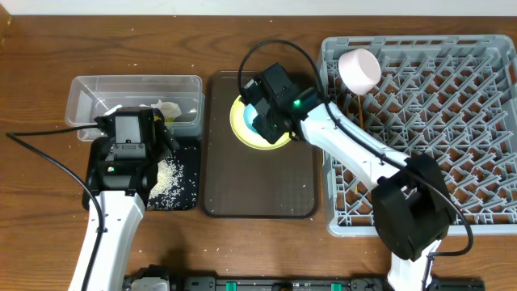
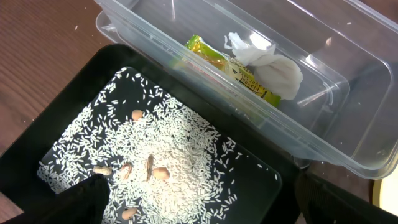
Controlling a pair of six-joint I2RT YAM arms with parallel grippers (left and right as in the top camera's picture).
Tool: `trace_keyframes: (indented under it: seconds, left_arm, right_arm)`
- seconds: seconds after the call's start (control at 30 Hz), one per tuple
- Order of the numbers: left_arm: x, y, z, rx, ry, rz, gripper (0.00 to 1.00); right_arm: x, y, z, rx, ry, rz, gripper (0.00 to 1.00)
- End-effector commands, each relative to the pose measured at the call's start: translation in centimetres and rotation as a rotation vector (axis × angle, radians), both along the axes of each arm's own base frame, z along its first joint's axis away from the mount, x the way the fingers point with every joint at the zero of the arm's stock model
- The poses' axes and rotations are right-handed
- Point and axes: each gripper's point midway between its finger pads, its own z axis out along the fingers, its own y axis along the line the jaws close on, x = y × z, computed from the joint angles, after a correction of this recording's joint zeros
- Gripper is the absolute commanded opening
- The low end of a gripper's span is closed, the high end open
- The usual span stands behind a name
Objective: Sort waste into correct bins and load items into the dishwasher rack
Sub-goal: 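Lower right gripper and close on white cup rim, then carry white cup with right gripper into gray rack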
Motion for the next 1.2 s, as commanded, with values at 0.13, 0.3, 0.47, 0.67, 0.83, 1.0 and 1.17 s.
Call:
trace_keyframes:
  seconds: [0.13,0.3,0.47,0.67,0.83,1.0,1.17]
  left_arm:
    - [0.3,0.3,0.5,0.005,-0.014,0.018,0.98]
    - [0.3,0.3,0.5,0.005,-0.014,0.018,0.98]
    - [0.3,0.3,0.5,0.005,-0.014,0.018,0.98]
    - [0.3,0.3,0.5,0.005,-0.014,0.018,0.98]
    - [0.3,0.3,0.5,0.005,-0.014,0.018,0.98]
    - [0.3,0.3,0.5,0.005,-0.014,0.018,0.98]
    - [0.3,0.3,0.5,0.005,-0.014,0.018,0.98]
  right_arm:
    - [-0.2,0.5,-0.7,-0.015,-0.016,0.045,0.17]
    - [-0.2,0.5,-0.6,-0.014,-0.017,0.045,0.07]
    - [-0.2,0.5,-0.5,-0.013,-0.017,0.045,0.01]
    - [0.5,1.4,2.9,0.070,-0.052,-0.002,0.01]
    - [0.4,2.1,9.3,0.199,-0.113,-0.028,0.01]
    - [-0.1,-0.2,15.1,0.300,-0.159,-0.131,0.01]
    - [-0.8,-4.4,17.0,0.328,-0.103,-0.221,0.01]
